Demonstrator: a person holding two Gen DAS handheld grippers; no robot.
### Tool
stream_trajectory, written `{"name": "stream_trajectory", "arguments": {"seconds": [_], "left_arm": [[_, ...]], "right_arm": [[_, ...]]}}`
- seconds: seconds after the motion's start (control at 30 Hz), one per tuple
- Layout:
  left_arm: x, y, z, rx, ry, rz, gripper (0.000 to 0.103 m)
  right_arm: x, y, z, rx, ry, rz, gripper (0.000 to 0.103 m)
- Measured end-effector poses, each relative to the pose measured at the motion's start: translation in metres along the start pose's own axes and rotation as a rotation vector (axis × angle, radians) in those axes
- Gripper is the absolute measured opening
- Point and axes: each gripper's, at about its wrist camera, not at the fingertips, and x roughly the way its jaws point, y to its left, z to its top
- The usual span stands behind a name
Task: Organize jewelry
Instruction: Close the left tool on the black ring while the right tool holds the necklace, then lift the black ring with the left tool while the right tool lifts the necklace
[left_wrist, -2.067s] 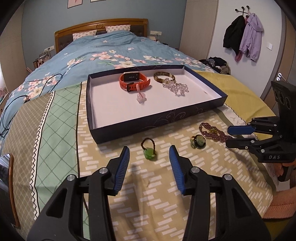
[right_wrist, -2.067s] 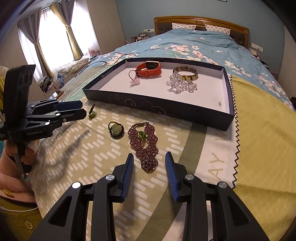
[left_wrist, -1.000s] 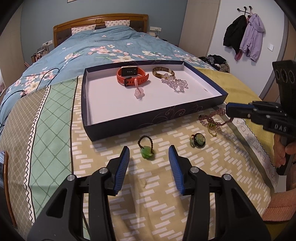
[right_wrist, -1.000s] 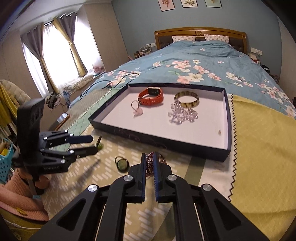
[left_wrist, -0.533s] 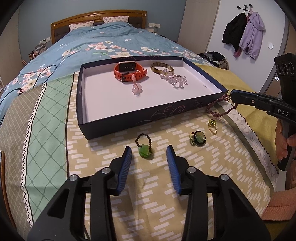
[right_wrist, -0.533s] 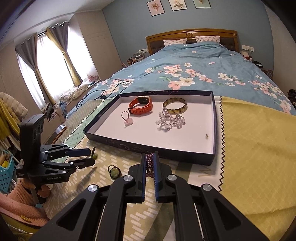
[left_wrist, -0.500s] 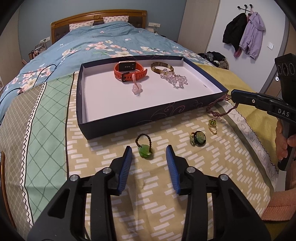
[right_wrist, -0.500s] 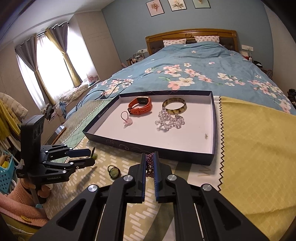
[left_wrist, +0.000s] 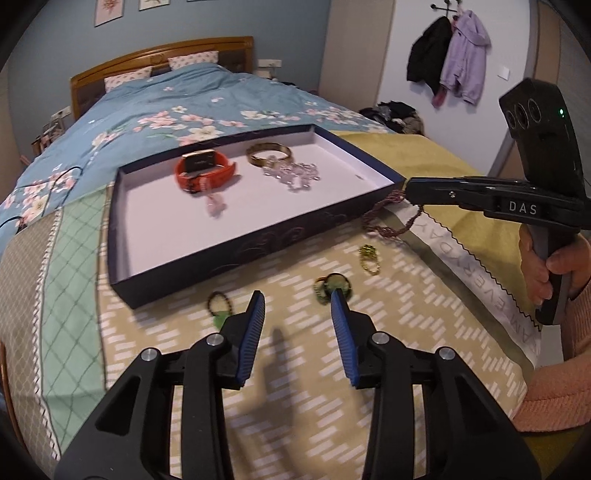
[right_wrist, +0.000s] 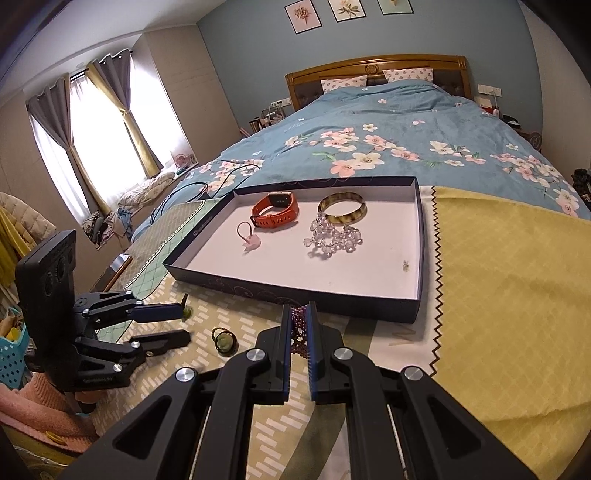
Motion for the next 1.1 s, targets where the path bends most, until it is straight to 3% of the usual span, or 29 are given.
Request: {"name": "stream_trajectory", "arguments": {"seconds": [0.27, 0.37, 0.47, 0.6, 0.97, 1.1], "left_arm": [[0.022, -0.007, 0.012, 0.023, 0.033, -0.020, 0.031], [0.027, -0.008, 0.012, 0.014, 0.049, -0.063, 0.019], [0.030, -0.002, 0.012, -0.018, 0.060, -0.087, 0.015], [0.031, 0.005, 0.012, -0.065, 0.064, -0.116, 0.002], [0.008, -0.011, 0.015, -0.028, -0.001, -0.215, 0.001], [0.012, -0.010, 0.011, -0.034, 0.022, -0.175, 0.001]], "right_arm": [[0.004, 0.001, -0.005, 0.000, 0.011, 0.013, 0.006], [0.006, 0.001, -0.008, -0.002, 0.020, 0.019, 0.006], [0.008, 0.000, -0.010, 0.005, 0.026, 0.025, 0.006], [0.009, 0.000, -0.012, 0.007, 0.028, 0.031, 0.006], [0.010, -0.001, -0.016, 0.013, 0.032, 0.034, 0.006], [0.010, -0.001, -0.016, 0.014, 0.031, 0.036, 0.006]]}}
